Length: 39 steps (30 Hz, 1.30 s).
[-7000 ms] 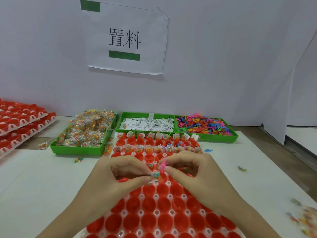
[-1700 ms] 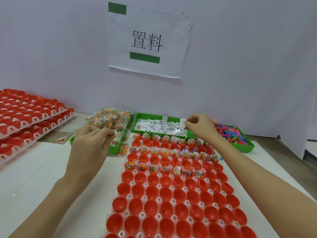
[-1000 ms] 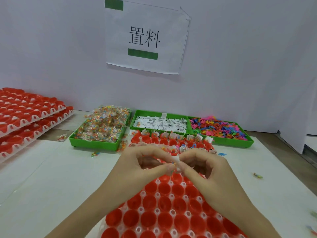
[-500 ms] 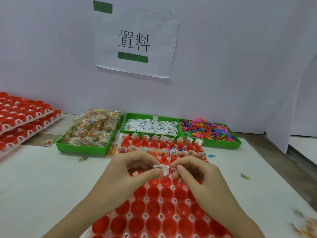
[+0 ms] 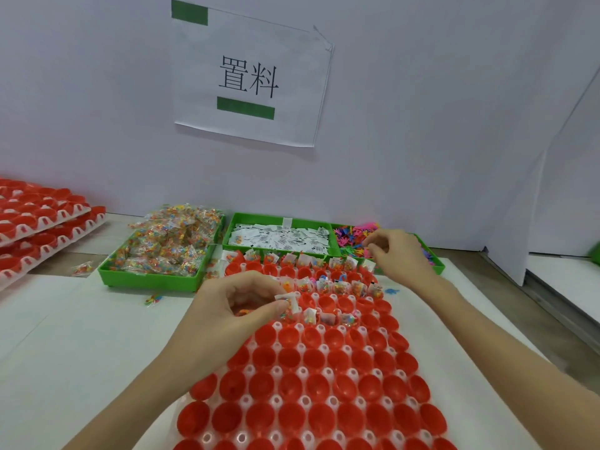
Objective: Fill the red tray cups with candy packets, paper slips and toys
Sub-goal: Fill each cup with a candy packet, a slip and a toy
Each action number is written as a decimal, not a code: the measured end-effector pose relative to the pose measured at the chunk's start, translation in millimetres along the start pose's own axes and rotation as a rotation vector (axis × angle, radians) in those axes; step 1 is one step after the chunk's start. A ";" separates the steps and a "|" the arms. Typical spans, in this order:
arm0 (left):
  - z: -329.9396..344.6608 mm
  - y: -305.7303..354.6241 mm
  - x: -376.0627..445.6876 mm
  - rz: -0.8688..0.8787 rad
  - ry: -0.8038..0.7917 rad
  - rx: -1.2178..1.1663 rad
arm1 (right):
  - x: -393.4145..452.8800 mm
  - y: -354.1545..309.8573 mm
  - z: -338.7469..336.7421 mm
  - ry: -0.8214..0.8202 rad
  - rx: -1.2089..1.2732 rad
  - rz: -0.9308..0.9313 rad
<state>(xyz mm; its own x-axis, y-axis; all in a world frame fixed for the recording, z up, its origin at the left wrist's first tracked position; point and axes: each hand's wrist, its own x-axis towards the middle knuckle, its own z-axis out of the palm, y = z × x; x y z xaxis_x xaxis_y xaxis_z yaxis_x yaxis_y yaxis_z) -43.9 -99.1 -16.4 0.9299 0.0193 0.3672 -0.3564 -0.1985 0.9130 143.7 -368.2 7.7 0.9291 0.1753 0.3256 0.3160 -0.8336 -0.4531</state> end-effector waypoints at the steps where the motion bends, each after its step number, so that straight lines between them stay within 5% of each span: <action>1: -0.7 -1.1 0.6 0.000 -0.002 0.006 | 14.7 6.7 3.7 -0.016 -0.064 0.008; 8: -2.9 -4.9 3.7 0.000 0.029 0.000 | 71.1 27.2 25.2 -0.175 -0.350 -0.052; 17: 0.8 -3.6 2.3 -0.029 0.006 0.003 | 85.0 15.2 41.9 -0.191 -0.701 -0.096; 31: 1.3 4.0 -0.2 -0.020 0.046 -0.001 | 39.6 24.8 3.5 0.085 0.223 0.097; 39: 9.7 6.8 -5.0 -0.002 0.023 0.004 | -64.9 -48.1 -25.5 -0.172 0.639 -0.054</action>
<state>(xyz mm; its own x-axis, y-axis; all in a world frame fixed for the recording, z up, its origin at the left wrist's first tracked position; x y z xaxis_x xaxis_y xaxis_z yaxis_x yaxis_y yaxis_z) -50.1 -110.1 -13.7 0.9283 0.0423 0.3694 -0.3541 -0.2023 0.9131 63.3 -352.8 29.5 0.9094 0.3333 0.2489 0.3658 -0.3559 -0.8599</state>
